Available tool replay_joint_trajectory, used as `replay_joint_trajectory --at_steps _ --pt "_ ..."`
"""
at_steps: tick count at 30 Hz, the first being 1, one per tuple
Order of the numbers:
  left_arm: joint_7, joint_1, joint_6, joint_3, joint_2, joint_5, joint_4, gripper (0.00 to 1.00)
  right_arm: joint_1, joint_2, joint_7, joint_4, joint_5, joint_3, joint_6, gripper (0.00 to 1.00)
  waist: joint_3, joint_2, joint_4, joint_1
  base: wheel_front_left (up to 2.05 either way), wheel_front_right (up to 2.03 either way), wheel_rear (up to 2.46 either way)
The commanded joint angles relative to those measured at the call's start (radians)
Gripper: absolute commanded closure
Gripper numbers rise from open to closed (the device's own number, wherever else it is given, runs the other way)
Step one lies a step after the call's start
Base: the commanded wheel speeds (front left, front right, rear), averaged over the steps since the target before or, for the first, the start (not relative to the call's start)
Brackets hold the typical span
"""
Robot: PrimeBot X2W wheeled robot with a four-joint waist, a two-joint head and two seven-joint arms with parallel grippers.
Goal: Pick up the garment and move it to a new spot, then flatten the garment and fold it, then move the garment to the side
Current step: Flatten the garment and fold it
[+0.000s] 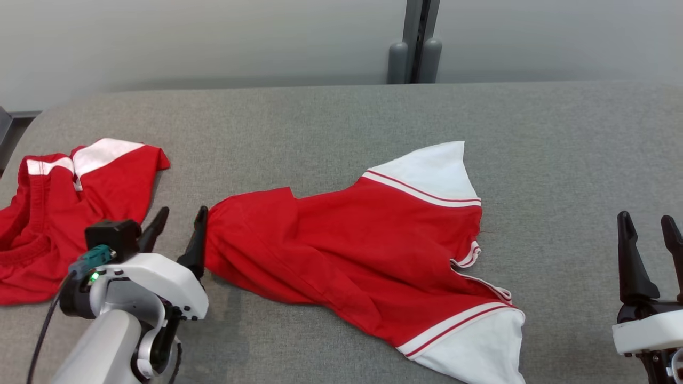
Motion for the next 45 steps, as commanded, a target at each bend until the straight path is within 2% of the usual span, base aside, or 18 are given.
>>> replay_joint_trajectory --at_steps 1,7,11,17,23,29,35,45 --pt "0.000 0.022 0.012 0.008 0.020 0.011 -0.033 0.00 0.014 0.003 -0.011 0.006 0.006 0.003 0.002 0.00 -0.020 0.0000 -0.010 0.0000 0.00 0.00 0.00" --pt "0.101 0.053 0.045 -0.020 0.059 0.019 -0.161 0.00 0.029 0.015 -0.026 0.016 0.016 0.013 0.002 0.00 -0.038 0.0000 -0.030 0.0000 0.00 0.00 0.00" --pt "0.189 0.038 0.047 -0.043 0.077 0.010 -0.193 0.00 0.032 0.016 -0.029 0.022 0.018 0.019 0.002 0.00 -0.038 0.0000 -0.037 0.0000 0.00 0.00 0.00" --pt "0.442 -0.077 -0.032 -0.095 0.138 -0.042 -0.167 0.00 0.009 0.012 -0.021 0.023 0.017 0.039 0.002 0.00 -0.025 0.0000 -0.054 0.0000 0.00 0.00 0.00" --pt "0.659 -0.221 -0.129 -0.088 0.190 -0.140 -0.065 0.00 -0.027 0.016 -0.029 0.028 0.016 0.076 0.002 0.00 0.008 0.0000 -0.090 0.0000 0.00 0.00 0.00" --pt "0.821 -0.322 -0.184 -0.090 0.219 -0.225 0.039 0.00 -0.058 0.027 -0.050 0.047 0.025 0.097 0.002 0.00 0.051 0.0000 -0.128 0.0000 0.00 0.00 0.00" --pt "0.884 -0.373 -0.212 -0.102 0.227 -0.270 0.079 0.00 -0.083 0.029 -0.070 0.071 0.030 0.106 0.002 0.00 0.077 0.0000 -0.157 0.0000 0.00 0.00 0.00" --pt "0.918 -0.390 -0.223 -0.130 0.244 -0.289 0.083 0.00 -0.090 0.025 -0.084 0.090 0.028 0.102 0.002 0.00 0.093 0.0000 -0.165 0.0000 0.00 0.00 0.00"
